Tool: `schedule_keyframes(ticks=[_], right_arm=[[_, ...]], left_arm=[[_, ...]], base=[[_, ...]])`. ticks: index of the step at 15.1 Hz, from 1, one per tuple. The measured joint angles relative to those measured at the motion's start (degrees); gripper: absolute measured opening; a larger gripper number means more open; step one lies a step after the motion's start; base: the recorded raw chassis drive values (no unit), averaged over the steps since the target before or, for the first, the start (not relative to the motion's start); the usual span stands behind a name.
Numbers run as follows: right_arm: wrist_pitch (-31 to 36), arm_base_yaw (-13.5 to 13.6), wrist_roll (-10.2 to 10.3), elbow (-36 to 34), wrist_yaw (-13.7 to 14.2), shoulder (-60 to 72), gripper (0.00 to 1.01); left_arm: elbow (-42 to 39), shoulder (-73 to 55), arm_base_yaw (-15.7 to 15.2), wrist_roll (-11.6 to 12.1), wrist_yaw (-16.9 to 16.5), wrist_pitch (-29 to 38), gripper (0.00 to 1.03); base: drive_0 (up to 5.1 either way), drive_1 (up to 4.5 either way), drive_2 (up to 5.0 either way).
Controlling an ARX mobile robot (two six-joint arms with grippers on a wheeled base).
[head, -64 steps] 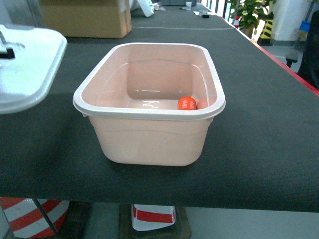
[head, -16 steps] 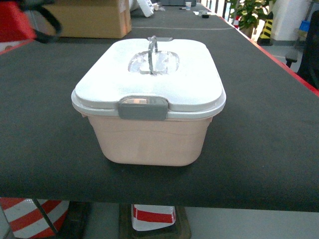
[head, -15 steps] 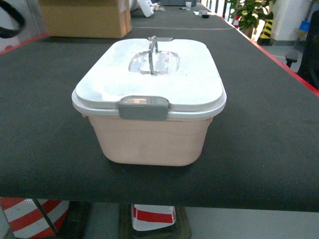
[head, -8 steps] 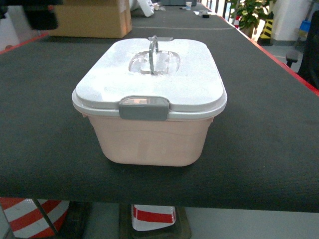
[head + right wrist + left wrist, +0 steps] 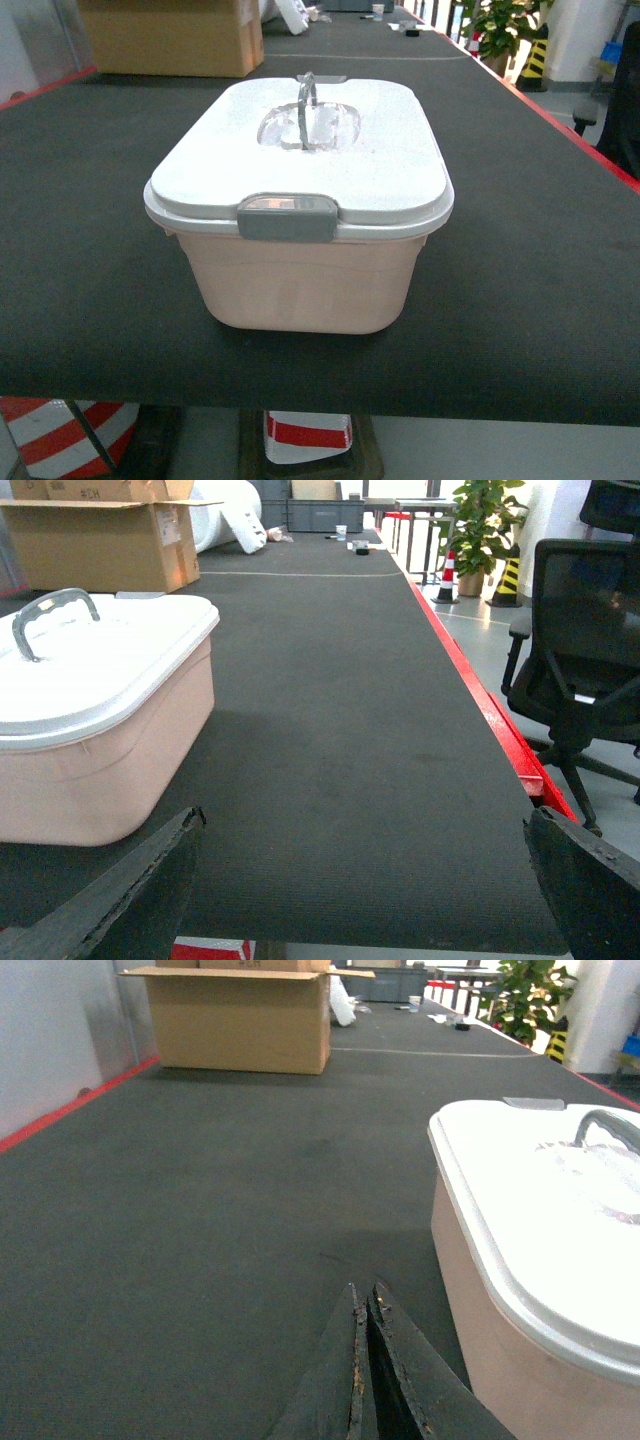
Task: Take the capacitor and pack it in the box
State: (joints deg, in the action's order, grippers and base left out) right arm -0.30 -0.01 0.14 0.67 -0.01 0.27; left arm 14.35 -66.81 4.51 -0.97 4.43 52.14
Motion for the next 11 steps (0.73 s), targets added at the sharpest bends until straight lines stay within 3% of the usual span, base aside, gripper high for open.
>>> schedule_keyframes(ticks=[1,2,3,6,8,11], right_arm=[[0.0,0.0,0.0,0.0,0.0,0.0,0.98],[0.0,0.0,0.0,0.0,0.0,0.0,0.98],[0.0,0.0,0.0,0.0,0.0,0.0,0.98],[0.0,0.0,0.0,0.0,0.0,0.0,0.98],[0.0,0.0,0.0,0.0,0.0,0.0,0.98],[0.0,0.0,0.0,0.0,0.0,0.0,0.98]], left_arm=[[-2.0,2.4,-0.4,0.0,-0.6,-0.8,0.02],[-3.9,5.1,-2.7,0.0,-3.3,-1.7,0.02],[-5.3,7.7,-4.6,0.1,-3.8,-2.8,0.02],[-8.9,15.6,-4.5,0.1,-4.4,-7.3,0.02],[-12.2,18.0,-4.5,0.1,-4.4,-6.1,0.02],[-13.5,26.9,-4.5,0.1,-4.4,-13.4,0.02]], base=[[0.0,0.00,0.0],[0.0,0.00,0.0],[0.0,0.00,0.0],[0.0,0.00,0.0],[0.0,0.00,0.0],[0.0,0.00,0.0]])
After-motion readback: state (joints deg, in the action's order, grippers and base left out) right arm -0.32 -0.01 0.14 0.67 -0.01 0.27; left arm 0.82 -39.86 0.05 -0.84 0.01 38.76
